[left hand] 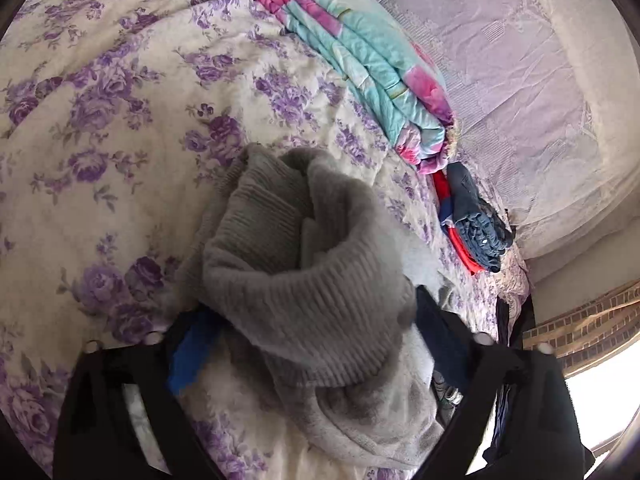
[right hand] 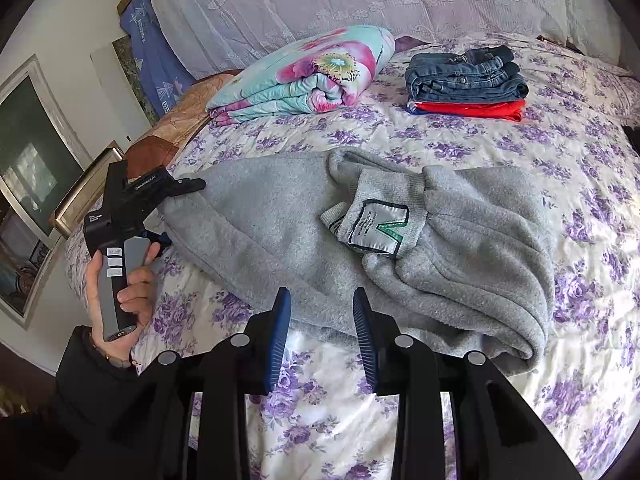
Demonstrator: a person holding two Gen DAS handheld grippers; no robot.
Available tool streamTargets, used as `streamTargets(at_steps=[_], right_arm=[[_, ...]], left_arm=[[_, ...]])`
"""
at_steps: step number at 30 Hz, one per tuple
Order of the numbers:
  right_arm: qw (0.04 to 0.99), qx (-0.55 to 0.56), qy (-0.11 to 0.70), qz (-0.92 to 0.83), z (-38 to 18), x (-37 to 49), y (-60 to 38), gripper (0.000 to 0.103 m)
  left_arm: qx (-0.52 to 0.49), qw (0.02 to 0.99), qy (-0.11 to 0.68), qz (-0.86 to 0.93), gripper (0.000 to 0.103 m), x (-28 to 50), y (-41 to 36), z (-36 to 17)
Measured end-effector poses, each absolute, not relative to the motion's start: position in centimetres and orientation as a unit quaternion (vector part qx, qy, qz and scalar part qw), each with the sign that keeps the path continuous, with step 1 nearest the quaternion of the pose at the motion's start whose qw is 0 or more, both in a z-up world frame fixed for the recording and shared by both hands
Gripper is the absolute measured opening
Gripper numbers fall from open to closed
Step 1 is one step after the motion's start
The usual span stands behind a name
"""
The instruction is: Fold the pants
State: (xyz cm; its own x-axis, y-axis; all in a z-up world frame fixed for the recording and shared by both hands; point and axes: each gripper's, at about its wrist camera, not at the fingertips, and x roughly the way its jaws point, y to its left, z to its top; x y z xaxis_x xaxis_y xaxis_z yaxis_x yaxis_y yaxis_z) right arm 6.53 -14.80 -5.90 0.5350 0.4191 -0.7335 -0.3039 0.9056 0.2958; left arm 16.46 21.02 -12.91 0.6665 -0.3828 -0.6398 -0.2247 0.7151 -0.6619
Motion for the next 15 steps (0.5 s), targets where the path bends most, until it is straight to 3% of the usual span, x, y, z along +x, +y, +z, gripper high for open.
streamTargets(at_steps=[1, 3, 11, 15], right_arm=[[0.872, 0.066, 0.437, 0.211, -6.0, 6.5, -14.6, 0.033], [0.869, 0.063, 0.438, 0.220, -6.1, 6.6, -13.9, 0.033], [0.871, 0.020, 0.436, 0.225, -7.4, 10.2, -9.9, 0.032], [0.822, 0.019, 0.510, 0.251, -11.9, 11.7, -7.1, 0.029]], left_arm=[[-0.358, 0.842, 0.400, -0.047, 0.053, 15.9, 20.9, -12.3], [-0.363, 0.842, 0.395, -0.063, 0.036, 15.2, 21.3, -12.0], [-0.326, 0.866, 0.371, -0.078, 0.033, 14.5, 20.0, -9.0], [-0.296, 0.876, 0.368, -0.096, 0.033, 14.8, 18.7, -6.6]])
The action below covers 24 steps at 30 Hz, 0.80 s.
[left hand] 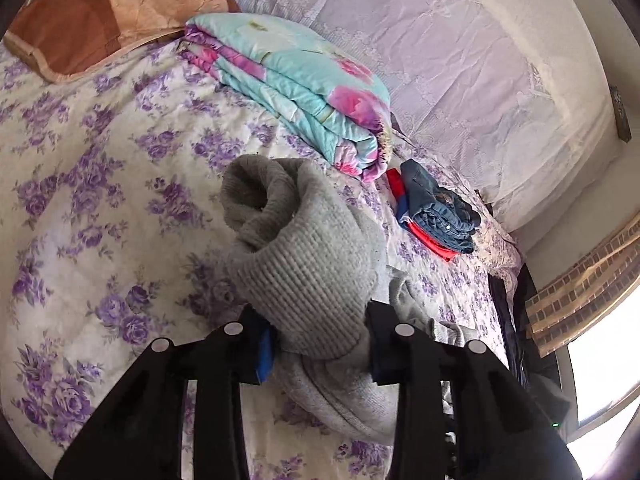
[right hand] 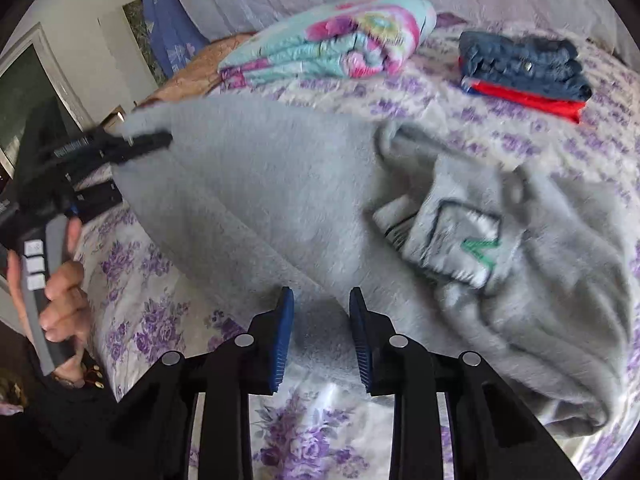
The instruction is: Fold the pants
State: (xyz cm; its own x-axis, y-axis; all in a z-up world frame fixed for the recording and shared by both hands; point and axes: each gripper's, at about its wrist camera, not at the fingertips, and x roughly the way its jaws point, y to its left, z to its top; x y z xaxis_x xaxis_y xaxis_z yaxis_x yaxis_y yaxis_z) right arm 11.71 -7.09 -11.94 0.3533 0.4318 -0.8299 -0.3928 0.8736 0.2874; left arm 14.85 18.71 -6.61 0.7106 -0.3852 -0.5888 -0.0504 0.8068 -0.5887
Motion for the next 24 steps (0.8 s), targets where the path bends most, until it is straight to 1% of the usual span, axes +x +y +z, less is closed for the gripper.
streamTargets(at_steps=[1, 3, 4, 6, 9, 10, 11, 13, 15, 16, 19, 24], right_arm=[[0.825, 0.004, 0.507, 0.247, -12.6, 11.4, -6.5, 0.029], [0.826, -0.010, 0.506, 0.246, -12.0, 11.3, -6.3, 0.029], [0.820, 0.000, 0.514, 0.252, -11.4, 11.7, -6.6, 0.029], [0.822, 0.038, 0.500, 0.270, -9.5, 12.8, -7.7, 0.029], [0.847, 0.042, 0.473, 0.240, -7.6, 15.6, -8.2, 0.027], [0.845, 0.051, 0.476, 0.239, -7.6, 16.8, -8.1, 0.023], [0.845, 0.049, 0.480, 0.231, -8.0, 18.0, -7.7, 0.016], [0.843, 0.026, 0.496, 0.208, -9.7, 20.1, -6.7, 0.014], [0.820, 0.031, 0.533, 0.207, -12.8, 21.6, -6.0, 0.014], [0.826, 0.040, 0.524, 0.206, -12.9, 21.7, -6.2, 0.014], [0.824, 0.064, 0.520, 0.216, -11.1, 20.6, -7.6, 0.015], [0.870, 0.067, 0.448, 0.194, -5.6, 15.5, -13.7, 0.015]], left_arm=[[-0.286, 0.877, 0.373, -0.103, 0.033, 15.1, 18.2, -6.2], [-0.254, 0.886, 0.375, -0.104, 0.033, 15.3, 16.9, -5.2], [-0.239, 0.891, 0.372, -0.104, 0.033, 15.2, 16.5, -4.8], [-0.230, 0.896, 0.364, -0.112, 0.033, 14.9, 16.0, -3.9], [-0.224, 0.897, 0.362, -0.120, 0.033, 14.7, 15.6, -3.2], [-0.222, 0.898, 0.361, -0.120, 0.033, 14.6, 15.5, -3.1], [-0.221, 0.898, 0.361, -0.120, 0.033, 14.5, 15.4, -3.0], [-0.217, 0.900, 0.359, -0.121, 0.033, 14.3, 15.1, -2.9], [-0.209, 0.902, 0.358, -0.122, 0.033, 14.1, 14.7, -2.6], [-0.204, 0.901, 0.361, -0.126, 0.033, 14.2, 14.3, -2.6], [-0.171, 0.910, 0.358, -0.122, 0.033, 14.0, 13.0, -1.9], [-0.127, 0.920, 0.348, -0.130, 0.032, 13.5, 9.7, -0.1]])
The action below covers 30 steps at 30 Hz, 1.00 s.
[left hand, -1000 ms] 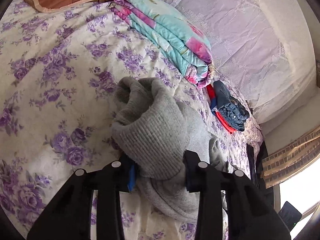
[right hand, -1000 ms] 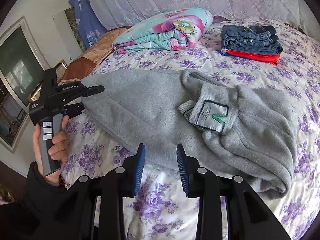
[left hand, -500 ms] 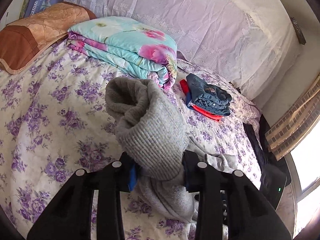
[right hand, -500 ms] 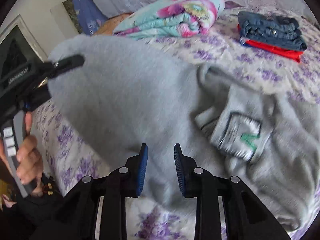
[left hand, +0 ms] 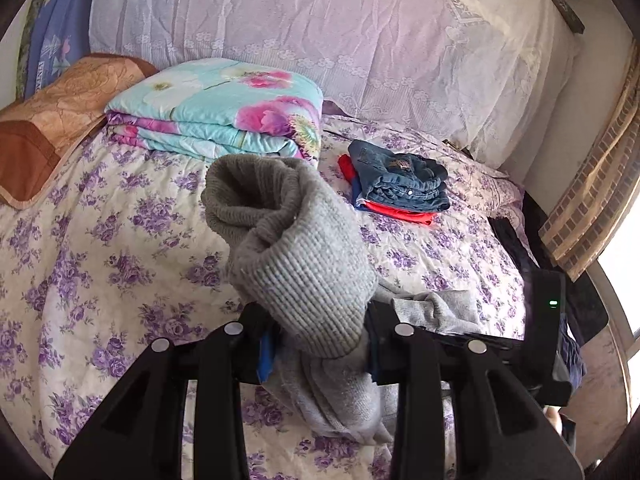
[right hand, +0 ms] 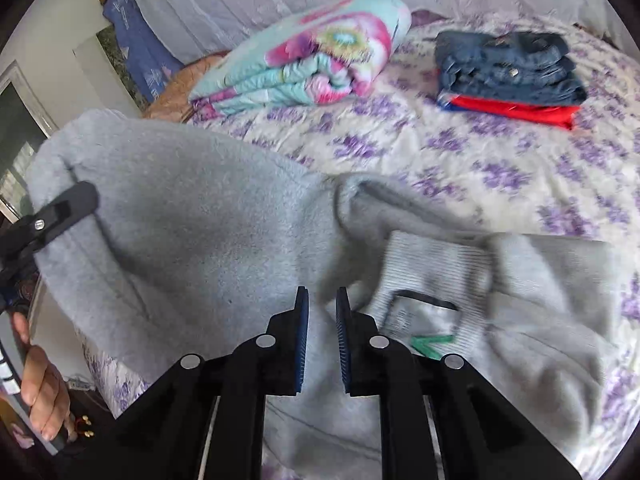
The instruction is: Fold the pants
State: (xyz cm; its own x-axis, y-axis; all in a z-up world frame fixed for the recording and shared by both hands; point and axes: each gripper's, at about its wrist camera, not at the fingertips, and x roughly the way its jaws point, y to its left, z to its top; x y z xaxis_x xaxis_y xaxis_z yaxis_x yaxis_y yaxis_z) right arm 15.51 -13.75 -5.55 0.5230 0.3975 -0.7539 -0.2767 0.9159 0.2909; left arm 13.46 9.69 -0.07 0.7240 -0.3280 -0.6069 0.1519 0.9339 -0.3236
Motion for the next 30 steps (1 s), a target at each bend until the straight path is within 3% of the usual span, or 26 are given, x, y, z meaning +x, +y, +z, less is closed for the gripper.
streamTargets(at_steps=[8, 14, 16, 20, 22, 24, 28, 30], right_arm=[[0.902, 0.142, 0.398, 0.090, -4.0, 8.3, -28.6, 0.017], [0.896, 0.181, 0.405, 0.028, -7.1, 5.4, -35.2, 0.017], [0.891, 0.186, 0.414, 0.018, -8.2, 5.1, -36.3, 0.017], [0.887, 0.193, 0.420, 0.012, -9.1, 4.8, -37.2, 0.017], [0.888, 0.192, 0.417, 0.014, -9.0, 4.8, -37.1, 0.017], [0.890, 0.189, 0.414, 0.014, -8.8, 5.0, -36.9, 0.017], [0.894, 0.184, 0.408, 0.031, -8.0, 5.7, -36.0, 0.017], [0.895, 0.185, 0.402, 0.056, -7.3, 6.3, -35.3, 0.024]], left_arm=[[0.013, 0.918, 0.362, -0.158, 0.032, 13.5, -3.7, 1.2], [0.142, 0.859, 0.455, -0.185, 0.033, 15.0, -18.4, -8.9], [0.203, 0.872, 0.423, -0.142, 0.034, 14.5, -21.1, -11.5], [0.237, 0.879, 0.401, -0.100, 0.036, 13.6, -22.6, -11.8], [0.232, 0.876, 0.410, -0.102, 0.046, 13.6, -22.4, -11.2], [0.207, 0.875, 0.413, -0.143, 0.071, 12.7, -22.2, -9.8], [0.141, 0.860, 0.420, -0.253, 0.075, 9.0, -20.3, -6.6], [0.092, 0.865, 0.412, -0.272, 0.075, 8.0, -17.2, -4.7]])
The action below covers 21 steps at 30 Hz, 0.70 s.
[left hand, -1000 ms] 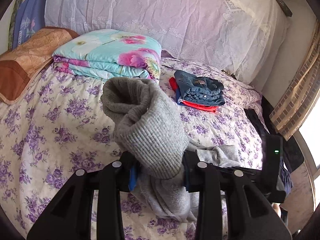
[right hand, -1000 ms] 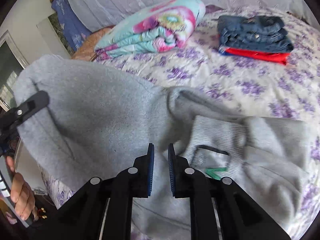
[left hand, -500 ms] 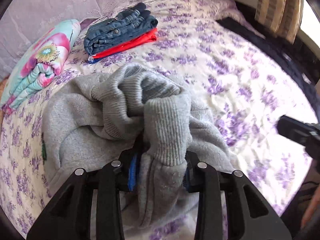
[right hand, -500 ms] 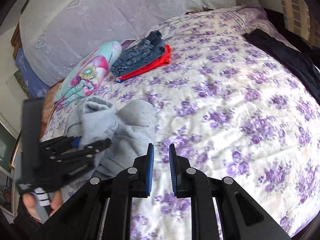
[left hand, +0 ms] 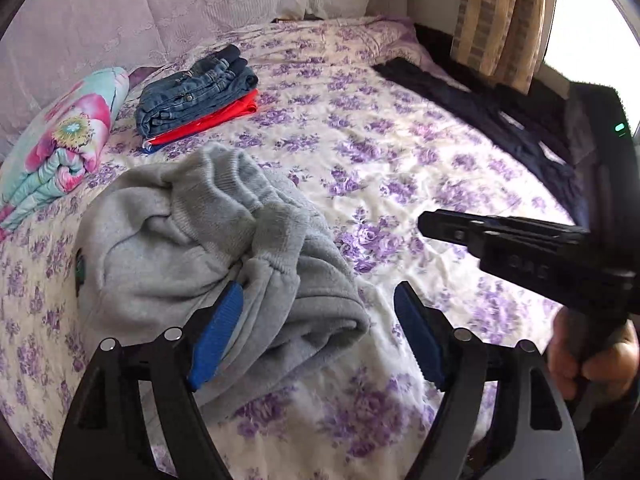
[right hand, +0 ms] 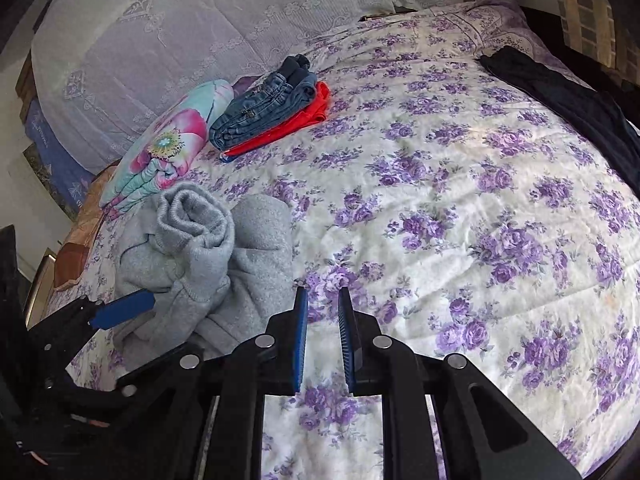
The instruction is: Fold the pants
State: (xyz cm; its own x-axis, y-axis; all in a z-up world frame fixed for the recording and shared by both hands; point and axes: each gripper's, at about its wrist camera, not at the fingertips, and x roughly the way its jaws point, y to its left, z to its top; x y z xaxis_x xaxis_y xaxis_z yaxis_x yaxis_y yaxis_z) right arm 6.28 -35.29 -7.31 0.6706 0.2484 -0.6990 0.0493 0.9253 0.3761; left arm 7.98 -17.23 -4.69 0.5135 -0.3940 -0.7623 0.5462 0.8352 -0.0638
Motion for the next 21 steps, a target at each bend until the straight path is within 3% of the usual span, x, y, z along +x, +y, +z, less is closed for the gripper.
streamTargets(at_steps=[2, 8, 12, 19, 21], right_arm=[[0.897, 0.189, 0.391, 0.082, -6.3, 7.0, -34.4, 0.057], [0.876, 0.184, 0.419, 0.153, -4.9, 11.9, -29.8, 0.066], [0.872, 0.142, 0.447, 0.139, -5.4, 15.3, -27.5, 0.066], [0.877, 0.051, 0.459, 0.132, -6.3, 18.2, -24.5, 0.070], [0.880, 0.061, 0.454, 0.126, -7.0, 18.7, -24.5, 0.061]], left_arm=[[0.045, 0.880, 0.400, -0.251, 0.078, 8.0, -13.0, -3.4], [-0.092, 0.853, 0.475, -0.196, 0.079, 14.8, -3.3, -6.5], [-0.035, 0.840, 0.511, -0.181, 0.077, 15.5, -5.7, -10.6], [-0.013, 0.845, 0.503, -0.184, 0.077, 14.8, -6.3, -11.3], [-0.013, 0.844, 0.503, -0.185, 0.078, 15.0, -6.3, -11.3]])
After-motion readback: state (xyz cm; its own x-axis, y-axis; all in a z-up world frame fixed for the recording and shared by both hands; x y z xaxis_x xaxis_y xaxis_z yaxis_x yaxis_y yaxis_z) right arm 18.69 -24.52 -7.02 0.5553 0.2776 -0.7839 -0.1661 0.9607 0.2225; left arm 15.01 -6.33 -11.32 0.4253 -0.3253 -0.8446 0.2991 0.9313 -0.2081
